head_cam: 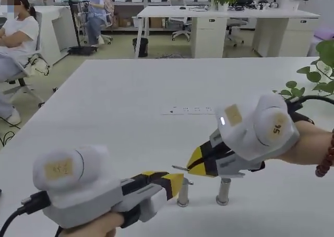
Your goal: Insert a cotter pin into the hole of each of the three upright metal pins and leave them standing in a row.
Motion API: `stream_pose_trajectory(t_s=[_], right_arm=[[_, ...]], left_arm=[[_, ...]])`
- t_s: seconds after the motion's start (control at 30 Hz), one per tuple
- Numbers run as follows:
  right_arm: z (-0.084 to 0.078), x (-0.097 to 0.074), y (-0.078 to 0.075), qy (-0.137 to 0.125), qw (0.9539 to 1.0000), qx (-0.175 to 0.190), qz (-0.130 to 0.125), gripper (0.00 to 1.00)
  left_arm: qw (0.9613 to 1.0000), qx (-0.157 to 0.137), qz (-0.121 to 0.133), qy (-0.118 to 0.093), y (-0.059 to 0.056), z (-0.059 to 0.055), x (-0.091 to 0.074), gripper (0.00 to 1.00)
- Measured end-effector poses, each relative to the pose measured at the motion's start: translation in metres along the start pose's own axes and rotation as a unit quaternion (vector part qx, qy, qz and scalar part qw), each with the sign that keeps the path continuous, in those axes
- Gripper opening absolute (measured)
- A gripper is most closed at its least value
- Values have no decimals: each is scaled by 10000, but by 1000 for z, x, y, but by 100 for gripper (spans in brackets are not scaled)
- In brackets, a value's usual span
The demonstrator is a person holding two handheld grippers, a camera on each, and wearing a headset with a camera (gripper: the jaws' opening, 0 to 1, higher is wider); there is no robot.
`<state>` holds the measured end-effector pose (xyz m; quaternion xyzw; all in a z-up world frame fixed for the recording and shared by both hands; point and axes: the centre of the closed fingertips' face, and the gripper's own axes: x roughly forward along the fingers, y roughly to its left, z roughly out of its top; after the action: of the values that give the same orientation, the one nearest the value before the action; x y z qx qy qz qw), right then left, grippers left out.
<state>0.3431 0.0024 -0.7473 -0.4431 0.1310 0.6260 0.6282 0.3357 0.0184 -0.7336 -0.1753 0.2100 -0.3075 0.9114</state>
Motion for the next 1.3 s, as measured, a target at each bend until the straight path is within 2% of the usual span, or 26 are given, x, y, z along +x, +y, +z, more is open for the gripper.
stream_pose_trajectory(t_s=[0.23, 0.37, 0.5, 0.97, 1.3], right_arm=[[7, 4, 6, -60, 9999, -61, 59, 2], [10, 4, 8, -108, 9999, -65, 48, 2], [12, 5, 8, -123, 9999, -58, 22, 3], [15, 5, 7, -207, 9998, -11, -67, 3], [15, 5, 9, -382, 9988, 288, -46, 4]], left_arm=[[9996, -257, -36, -61, -1, 2, 1, 12], [9979, -636, 43, -143, 4, 4, 1, 3], [9961, -860, -4, -185, 5, 4, 0, 1], [9959, -894, -36, -129, 3, 1, -1, 1], [9962, -848, -115, -166, 3, 1, -1, 0]])
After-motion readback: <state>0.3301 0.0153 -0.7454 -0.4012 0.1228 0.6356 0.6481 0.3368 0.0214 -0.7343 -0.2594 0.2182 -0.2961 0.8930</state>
